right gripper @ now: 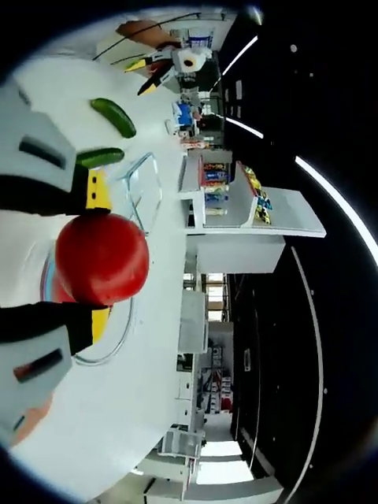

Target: Sort the scattered tomatoes and cucumbers on the table and place them into their respective storage containers

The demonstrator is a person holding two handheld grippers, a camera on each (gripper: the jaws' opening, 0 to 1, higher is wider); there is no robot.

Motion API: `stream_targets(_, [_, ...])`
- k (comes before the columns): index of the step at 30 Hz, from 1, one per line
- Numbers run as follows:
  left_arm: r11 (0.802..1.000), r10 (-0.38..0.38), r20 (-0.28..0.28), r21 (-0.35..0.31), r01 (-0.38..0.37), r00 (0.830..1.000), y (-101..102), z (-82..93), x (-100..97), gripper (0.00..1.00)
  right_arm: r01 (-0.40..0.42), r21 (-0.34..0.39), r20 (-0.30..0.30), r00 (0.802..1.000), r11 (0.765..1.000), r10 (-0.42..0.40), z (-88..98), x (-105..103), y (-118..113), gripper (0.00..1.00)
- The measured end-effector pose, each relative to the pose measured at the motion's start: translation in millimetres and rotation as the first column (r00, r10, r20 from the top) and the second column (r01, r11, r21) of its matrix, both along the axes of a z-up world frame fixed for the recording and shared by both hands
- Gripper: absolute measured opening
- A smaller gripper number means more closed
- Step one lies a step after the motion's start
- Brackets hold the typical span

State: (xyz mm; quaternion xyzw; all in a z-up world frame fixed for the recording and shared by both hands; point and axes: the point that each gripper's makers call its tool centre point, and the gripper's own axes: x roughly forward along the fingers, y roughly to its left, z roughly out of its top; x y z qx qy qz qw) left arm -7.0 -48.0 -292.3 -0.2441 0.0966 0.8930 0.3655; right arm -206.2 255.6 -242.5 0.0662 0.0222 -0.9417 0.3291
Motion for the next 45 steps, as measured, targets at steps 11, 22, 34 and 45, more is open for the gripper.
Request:
stream_targets(11, [1.0, -0.027, 0.002, 0.004, 0.027, 1.0, 12, -0.5, -4.3, 0.49, 0.05, 0.085, 0.041, 0.998, 0.995, -0.053, -0.8, -6, 13, 0.41])
stream_targets(22, [0.999, -0.032, 0.013, -0.005, 0.032, 0.999, 16, -4.3, -7.2, 0.49, 0.045, 0.09, 0.105, 0.993, 0.995, -0.054, -11.0, -18, 18, 0.41])
stream_targets(34, [0.994, -0.063, -0.008, 0.084, 0.063, 0.998, 25, 18.1, -10.7, 0.49, 0.061, 0.105, 0.097, 0.993, 0.993, -0.071, -8.3, -32, 28, 0.41])
stream_targets(45, [0.99, -0.077, 0.001, 0.114, 0.077, 0.997, 34, 16.3, -8.3, 0.49, 0.066, 0.1, 0.09, 0.993, 0.993, -0.076, -8.1, -38, 34, 0.41])
